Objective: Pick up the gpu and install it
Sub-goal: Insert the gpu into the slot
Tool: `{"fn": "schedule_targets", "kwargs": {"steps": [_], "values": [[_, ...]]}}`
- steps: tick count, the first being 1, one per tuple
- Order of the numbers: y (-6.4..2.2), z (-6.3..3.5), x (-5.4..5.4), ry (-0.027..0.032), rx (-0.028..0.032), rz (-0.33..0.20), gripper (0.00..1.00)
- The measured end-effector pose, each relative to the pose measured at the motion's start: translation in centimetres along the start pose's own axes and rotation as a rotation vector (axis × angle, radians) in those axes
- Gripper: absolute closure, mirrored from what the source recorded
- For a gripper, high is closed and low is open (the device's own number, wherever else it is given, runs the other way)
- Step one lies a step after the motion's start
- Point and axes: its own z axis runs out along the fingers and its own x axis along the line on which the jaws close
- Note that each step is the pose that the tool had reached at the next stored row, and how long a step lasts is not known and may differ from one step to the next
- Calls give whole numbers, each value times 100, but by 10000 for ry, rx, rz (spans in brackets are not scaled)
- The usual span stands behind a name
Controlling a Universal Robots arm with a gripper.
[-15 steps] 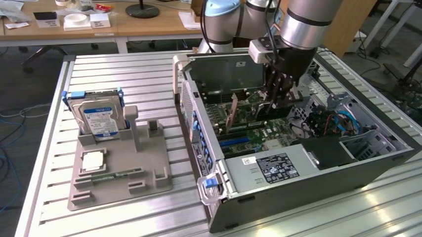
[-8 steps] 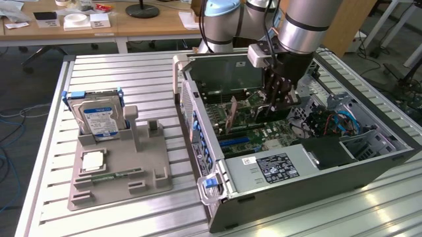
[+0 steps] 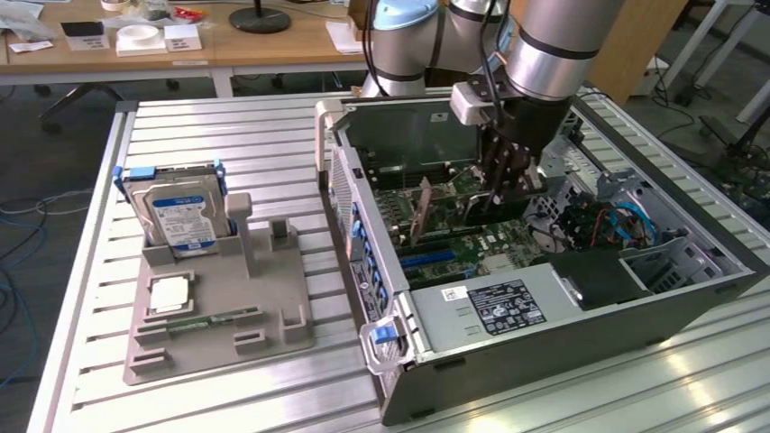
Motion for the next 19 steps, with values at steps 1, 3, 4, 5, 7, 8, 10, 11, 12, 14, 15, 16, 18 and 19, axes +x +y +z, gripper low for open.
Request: {"fn": "schedule_targets", "kwargs": {"steps": [1, 3, 4, 5, 7, 8, 10, 11, 12, 14, 15, 16, 18, 19], "values": [[10, 2, 0, 1, 0, -2, 73], [31, 5, 0, 1, 0, -3, 73], [41, 6, 0, 1, -1, -2, 73], [50, 7, 1, 2, -1, -3, 73], [66, 14, 0, -2, 1, -3, 73], [76, 23, 1, -3, 1, -3, 73], [90, 42, 2, 0, 0, -3, 73], [94, 52, 2, -1, 0, -3, 73], [98, 61, 2, 0, 0, -3, 73], [99, 68, 2, 1, -1, -4, 73], [99, 68, 2, 2, -1, -5, 73], [99, 68, 2, 2, -1, -4, 73], [99, 69, 2, 2, -1, -3, 73], [100, 72, 2, -1, 0, -3, 73]]}}
